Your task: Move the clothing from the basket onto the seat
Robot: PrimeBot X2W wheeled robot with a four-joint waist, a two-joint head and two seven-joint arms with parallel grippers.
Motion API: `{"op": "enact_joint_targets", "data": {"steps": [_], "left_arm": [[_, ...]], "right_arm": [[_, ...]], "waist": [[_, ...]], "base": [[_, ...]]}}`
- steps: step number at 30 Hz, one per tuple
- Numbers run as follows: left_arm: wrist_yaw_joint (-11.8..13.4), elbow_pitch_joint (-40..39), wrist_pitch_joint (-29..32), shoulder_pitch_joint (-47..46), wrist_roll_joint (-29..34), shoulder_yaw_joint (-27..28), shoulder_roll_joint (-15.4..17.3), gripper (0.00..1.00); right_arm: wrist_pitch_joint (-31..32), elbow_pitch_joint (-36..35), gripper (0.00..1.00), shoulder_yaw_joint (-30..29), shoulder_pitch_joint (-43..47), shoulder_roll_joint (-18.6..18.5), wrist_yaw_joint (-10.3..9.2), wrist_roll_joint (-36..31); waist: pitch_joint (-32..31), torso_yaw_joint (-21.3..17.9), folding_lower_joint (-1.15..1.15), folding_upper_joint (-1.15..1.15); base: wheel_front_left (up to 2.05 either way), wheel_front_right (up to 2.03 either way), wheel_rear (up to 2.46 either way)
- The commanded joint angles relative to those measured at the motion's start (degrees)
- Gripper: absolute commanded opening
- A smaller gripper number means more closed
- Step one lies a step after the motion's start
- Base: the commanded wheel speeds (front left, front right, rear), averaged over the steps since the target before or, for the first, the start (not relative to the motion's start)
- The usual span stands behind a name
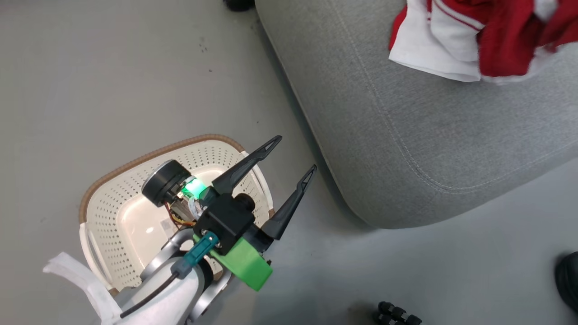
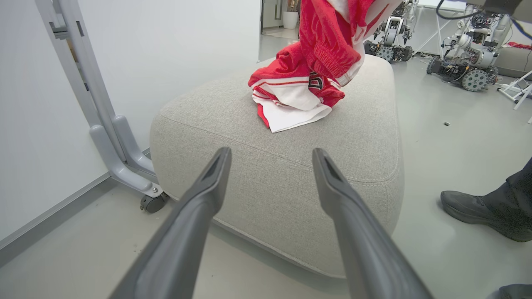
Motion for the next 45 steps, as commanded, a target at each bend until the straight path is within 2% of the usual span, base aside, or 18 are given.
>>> {"op": "enact_joint_targets", "data": {"steps": [1, 4, 8, 9, 10, 11, 17, 23, 29, 35, 40, 45], "left_arm": [[-0.2, -0.1, -0.3, -1.5, 0.4, -0.1, 0.4, 1.0], [-0.2, -0.1, -1.0, -3.0, 0.7, -0.2, -0.4, 1.0], [0.0, 0.4, -1.9, -4.4, 1.3, -0.3, -1.0, 1.0], [0.0, 0.6, -2.1, -4.7, 1.5, -0.4, -1.1, 1.0], [-0.1, 0.7, -2.4, -5.1, 1.6, -0.4, -1.3, 1.0], [-0.1, 0.8, -2.5, -5.4, 1.8, -0.5, -1.3, 1.0], [-0.4, 1.7, -3.4, -7.0, 2.5, -0.6, -0.9, 1.0], [0.4, 2.7, -4.3, -7.6, 2.6, -0.5, -1.0, 1.0], [1.4, 4.3, -6.7, -6.2, 1.6, 0.1, -1.6, 1.0], [3.1, 6.2, -9.7, -4.3, 0.2, 1.6, -1.8, 1.0], [5.2, 7.3, -11.6, -2.2, -1.6, 4.1, -2.0, 1.0], [8.3, 8.3, -12.9, 0.3, -3.6, 8.4, -1.5, 1.0]], "right_arm": [[-0.2, 1.1, 0.0, -1.0, -1.7, -0.9, -0.02, 0.6], [-0.2, 4.7, 0.0, -3.1, -5.0, -3.7, -0.02, 0.9], [-0.2, 11.6, 0.0, -4.3, -7.6, -5.7, -0.02, 0.9], [-0.2, 13.1, 0.1, -4.6, -8.3, -6.0, -0.02, 0.6], [-0.2, 14.8, 0.89, -4.7, -9.3, -6.0, -0.02, 0.6], [-0.2, 16.3, 1.0, -5.0, -9.7, -6.1, -0.02, 0.4], [-0.2, 21.2, 1.0, -6.7, -10.4, -5.5, -0.02, -0.4], [-0.2, 19.2, 1.0, -8.2, -6.7, -3.5, -0.02, -1.5], [-0.2, 11.5, 1.0, -10.6, 0.6, -0.2, -0.02, -4.4], [-0.2, 1.2, 1.0, -12.0, 9.9, 4.9, -0.02, -8.2], [-0.2, -5.3, 1.0, -10.2, 17.2, 8.4, -0.02, -10.3], [0.5, -11.2, 1.0, -5.9, 23.2, 11.5, -0.02, -11.2]], "waist": [[5.3, 4.4, -0.01, 0.0], [7.9, 7.0, -0.01, 0.0], [10.7, 9.2, -0.01, 0.0], [11.3, 9.6, -0.01, 0.0], [11.9, 10.0, -0.01, 0.0], [12.4, 10.3, -0.01, 0.0], [13.8, 10.9, -0.01, 0.0], [13.1, 10.4, -0.01, 0.0], [9.6, 10.2, -0.01, 0.0], [4.0, 10.8, -0.01, 0.0], [-0.3, 12.2, -0.01, 0.0], [-3.9, 13.9, -0.01, 0.0]], "base": [[0.0, 0.0, 0.0], [0.0, 0.0, 0.0], [0.0, 0.0, 0.0], [0.0, 0.0, 0.0], [0.0, 0.0, 0.0], [0.0, 0.0, 0.0], [0.0, 0.0, 0.0], [0.0, 0.0, 0.0], [0.0, 0.0, 0.0], [0.0, 0.0, 0.0], [0.0, 0.0, 0.0], [0.0, 0.0, 0.0]]}}
